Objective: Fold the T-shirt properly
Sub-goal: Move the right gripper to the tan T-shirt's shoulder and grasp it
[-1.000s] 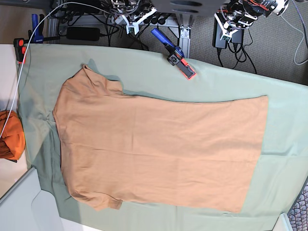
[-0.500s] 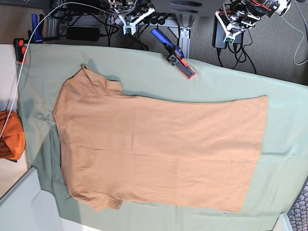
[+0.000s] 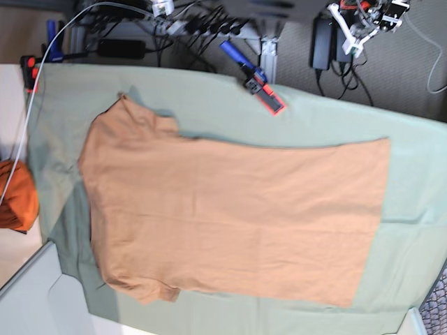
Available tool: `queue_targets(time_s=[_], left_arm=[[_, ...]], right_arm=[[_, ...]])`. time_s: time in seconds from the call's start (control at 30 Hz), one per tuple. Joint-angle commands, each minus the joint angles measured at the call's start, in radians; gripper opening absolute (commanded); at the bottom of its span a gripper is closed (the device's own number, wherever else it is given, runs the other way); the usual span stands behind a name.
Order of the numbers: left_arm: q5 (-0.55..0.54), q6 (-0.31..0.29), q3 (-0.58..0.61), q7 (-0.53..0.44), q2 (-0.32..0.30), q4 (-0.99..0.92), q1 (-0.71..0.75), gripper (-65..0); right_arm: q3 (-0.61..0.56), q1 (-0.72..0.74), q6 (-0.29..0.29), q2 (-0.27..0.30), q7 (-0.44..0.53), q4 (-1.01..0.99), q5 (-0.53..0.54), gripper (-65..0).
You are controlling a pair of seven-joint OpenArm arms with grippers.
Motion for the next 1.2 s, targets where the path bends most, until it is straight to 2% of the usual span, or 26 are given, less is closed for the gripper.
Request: queue_targets(time_s=[0.0, 0.07, 0.23, 0.3, 0.5, 0.67, 0.73, 0.83, 0.9, 1.03, 1.17], left_arm=[[-0.03, -0.054, -0.045, 0.016, -0.012, 0.045, 0.034, -59.4], [-0.084, -0.138, -0.14, 0.065, -0.019, 0.142, 0.079, -59.4], [-0.289, -0.222, -0.298, 0.209, -0.052, 0.378, 0.192, -58.8], [-0.348, -0.222, -0.351, 0.259, -0.066, 0.476, 0.236, -57.4], [-0.541, -0.222, -0.477, 0.445, -0.1, 0.769, 0.345, -46.3], [-0.571, -0.222, -0.549, 0.467, -0.141, 0.963, 0.414, -42.1], [-0.57, -0.222, -0.562, 0.467, -0.161, 1.017, 0.433, -42.1], [-0.57, -0.222, -0.568, 0.468, -0.184, 1.066, 0.452, -42.1], [-0.571, -0.222, -0.568, 0.485, -0.193, 1.081, 0.455, -42.1], [-0.576, -0.222, -0.568, 0.511, -0.196, 1.088, 0.455, -42.1], [-0.587, -0.222, -0.568, 0.512, -0.196, 1.088, 0.454, -42.1]], right_arm=[[0.002, -0.038, 0.067, 0.027, 0.014, 0.047, 0.027, -65.0], [0.002, -0.091, 0.067, 0.061, 0.01, 0.132, 0.065, -65.0], [0.002, -0.216, 0.067, 0.137, -0.002, 0.347, 0.121, -65.0], [0.007, -0.261, 0.067, 0.157, -0.039, 0.437, 0.152, -65.0], [0.092, -0.372, 0.067, 0.173, -0.181, 0.708, 0.331, -65.0], [0.198, -0.414, 0.067, 0.173, -0.315, 0.927, 0.495, -65.0], [0.245, -0.413, 0.066, 0.173, -0.374, 1.009, 0.575, -60.0], [0.309, -0.399, 0.066, 0.172, -0.391, 1.113, 0.652, -45.4], [0.341, -0.375, 0.063, 0.172, -0.394, 1.163, 0.666, -38.2], [0.379, -0.292, 0.027, 0.165, -0.439, 1.215, 0.708, -34.3], [0.383, -0.181, -0.045, 0.119, -0.476, 1.205, 0.703, -29.8]])
